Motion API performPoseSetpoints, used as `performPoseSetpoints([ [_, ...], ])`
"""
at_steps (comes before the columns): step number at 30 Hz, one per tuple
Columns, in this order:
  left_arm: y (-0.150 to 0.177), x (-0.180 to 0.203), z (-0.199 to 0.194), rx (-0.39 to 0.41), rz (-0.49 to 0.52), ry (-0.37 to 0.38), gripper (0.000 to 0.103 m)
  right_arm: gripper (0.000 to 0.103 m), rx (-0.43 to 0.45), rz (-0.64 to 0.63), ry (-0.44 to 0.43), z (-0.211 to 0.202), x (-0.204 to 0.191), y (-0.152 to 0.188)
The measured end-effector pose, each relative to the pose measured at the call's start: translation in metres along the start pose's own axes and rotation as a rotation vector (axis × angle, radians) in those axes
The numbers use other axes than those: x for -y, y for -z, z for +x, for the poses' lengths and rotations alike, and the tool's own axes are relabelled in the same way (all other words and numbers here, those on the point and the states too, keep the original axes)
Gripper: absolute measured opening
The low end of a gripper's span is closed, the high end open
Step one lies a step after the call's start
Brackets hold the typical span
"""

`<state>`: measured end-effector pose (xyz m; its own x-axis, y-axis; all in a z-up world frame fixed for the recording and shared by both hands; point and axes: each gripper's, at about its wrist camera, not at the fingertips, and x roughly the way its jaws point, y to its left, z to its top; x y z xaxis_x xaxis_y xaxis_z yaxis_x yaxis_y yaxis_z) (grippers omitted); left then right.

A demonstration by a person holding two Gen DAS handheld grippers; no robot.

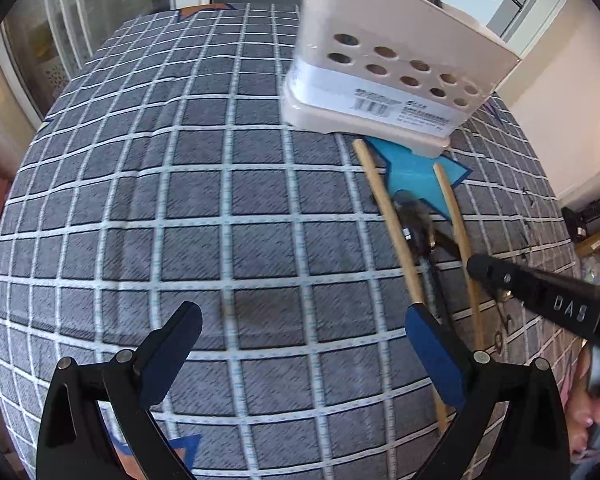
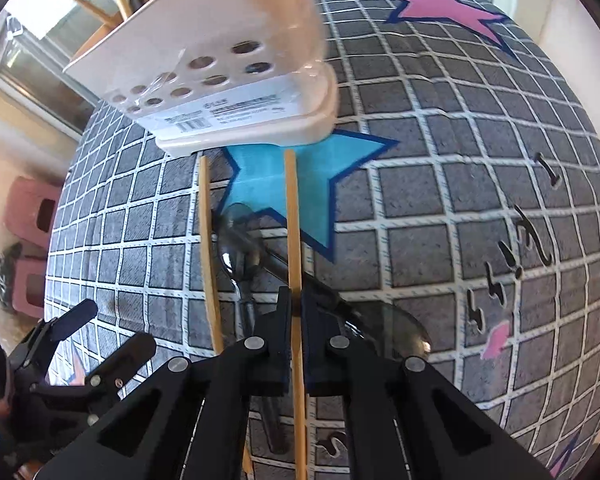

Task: Organize utensils
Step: 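Close the right gripper on a wooden chopstick, then grasp another wooden chopstick with the left gripper while the right lifts its chopstick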

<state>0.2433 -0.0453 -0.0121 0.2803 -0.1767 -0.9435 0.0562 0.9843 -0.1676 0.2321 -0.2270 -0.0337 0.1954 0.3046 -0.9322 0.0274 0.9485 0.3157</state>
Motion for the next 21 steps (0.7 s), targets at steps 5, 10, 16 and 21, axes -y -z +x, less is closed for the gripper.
performPoseSetpoints([
  [5, -0.011, 0.02, 0.017, -0.041, 0.021, 0.013, 0.103, 0.002, 0.017, 0.034, -0.02, -0.011, 0.017, 0.013],
  [10, -0.017, 0.036, 0.023, -0.037, 0.053, -0.026, 0.103, 0.002, 0.026, 0.044, -0.032, -0.018, 0.024, 0.021],
  [16, -0.022, 0.048, 0.033, -0.038, 0.115, -0.119, 0.103, 0.003, -0.006, 0.056, -0.087, -0.017, 0.029, 0.022],
  [21, -0.023, 0.04, 0.032, -0.029, 0.134, -0.141, 0.103, 0.003, -0.019, 0.04, -0.077, -0.014, 0.018, 0.021],
])
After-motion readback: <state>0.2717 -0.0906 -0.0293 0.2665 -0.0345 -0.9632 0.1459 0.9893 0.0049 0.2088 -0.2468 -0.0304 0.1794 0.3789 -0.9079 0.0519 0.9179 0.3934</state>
